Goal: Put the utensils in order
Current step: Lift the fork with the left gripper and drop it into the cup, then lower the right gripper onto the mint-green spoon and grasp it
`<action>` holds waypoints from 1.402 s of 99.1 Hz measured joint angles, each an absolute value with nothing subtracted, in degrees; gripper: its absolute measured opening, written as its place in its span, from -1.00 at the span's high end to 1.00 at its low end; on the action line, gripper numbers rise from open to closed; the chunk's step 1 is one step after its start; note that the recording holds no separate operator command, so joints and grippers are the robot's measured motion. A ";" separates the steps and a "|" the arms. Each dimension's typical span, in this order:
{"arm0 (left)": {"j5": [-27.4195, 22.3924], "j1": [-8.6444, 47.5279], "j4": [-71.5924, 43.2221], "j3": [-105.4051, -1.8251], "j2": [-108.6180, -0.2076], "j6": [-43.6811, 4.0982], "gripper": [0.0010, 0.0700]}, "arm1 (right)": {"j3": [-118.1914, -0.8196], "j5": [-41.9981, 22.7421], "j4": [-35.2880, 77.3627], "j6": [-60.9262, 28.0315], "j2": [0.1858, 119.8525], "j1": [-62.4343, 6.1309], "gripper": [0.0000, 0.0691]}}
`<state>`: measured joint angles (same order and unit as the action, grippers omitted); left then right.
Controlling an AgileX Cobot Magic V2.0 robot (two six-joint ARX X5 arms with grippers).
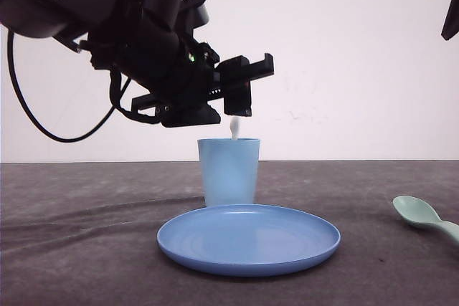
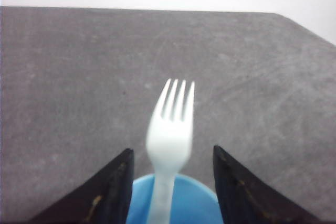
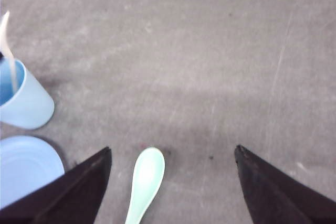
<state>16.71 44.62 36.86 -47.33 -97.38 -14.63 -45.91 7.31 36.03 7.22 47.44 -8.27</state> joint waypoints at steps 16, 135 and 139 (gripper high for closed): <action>16.69 45.84 34.15 -47.33 -88.79 -14.61 0.20 | -45.91 7.73 40.84 7.77 47.51 -8.82 -0.35; 16.71 47.51 -31.83 -47.33 -49.84 -14.57 0.20 | -36.27 -4.36 31.48 23.03 73.80 -30.22 -0.14; 16.71 47.51 -32.10 -47.33 -49.84 -14.57 0.20 | -36.27 -4.73 31.03 23.22 74.54 -30.50 -0.08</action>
